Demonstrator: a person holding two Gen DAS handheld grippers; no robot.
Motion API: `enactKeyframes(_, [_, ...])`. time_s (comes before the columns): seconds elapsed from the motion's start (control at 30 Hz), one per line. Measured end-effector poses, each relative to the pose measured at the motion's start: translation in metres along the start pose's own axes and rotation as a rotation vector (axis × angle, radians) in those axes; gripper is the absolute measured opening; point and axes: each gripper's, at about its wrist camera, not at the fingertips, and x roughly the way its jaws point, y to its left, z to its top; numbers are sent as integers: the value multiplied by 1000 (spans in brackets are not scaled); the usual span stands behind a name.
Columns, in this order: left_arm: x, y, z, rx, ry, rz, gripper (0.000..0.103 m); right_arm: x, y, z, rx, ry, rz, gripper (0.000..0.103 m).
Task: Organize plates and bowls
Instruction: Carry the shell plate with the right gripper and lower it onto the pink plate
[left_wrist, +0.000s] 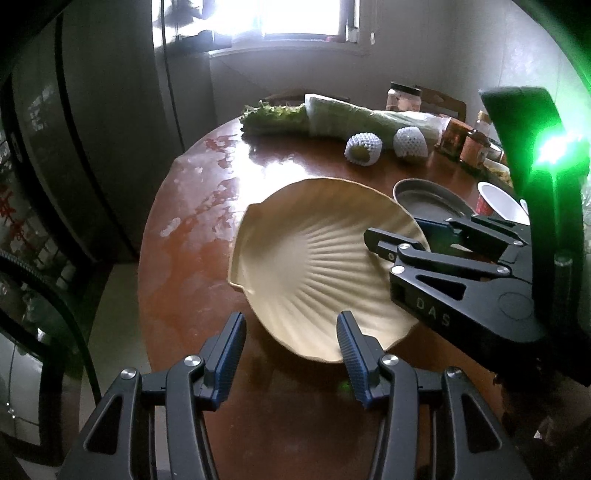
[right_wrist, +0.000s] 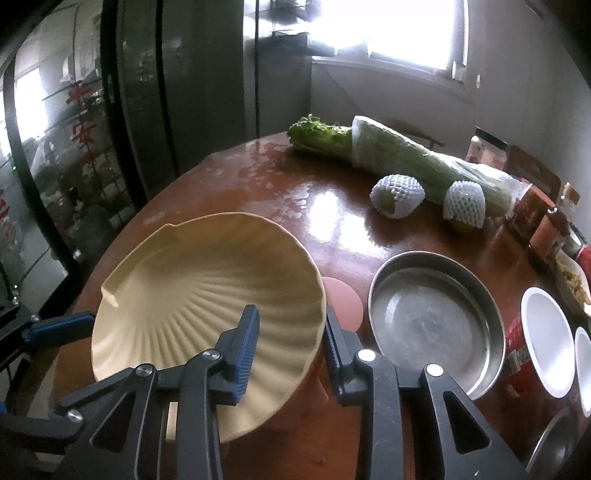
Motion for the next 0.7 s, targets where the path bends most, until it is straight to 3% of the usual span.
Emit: enactKeyframes(0.7, [-22, 13, 0, -47, -46, -17, 51, -7, 3, 0, -2, -13, -13, 49])
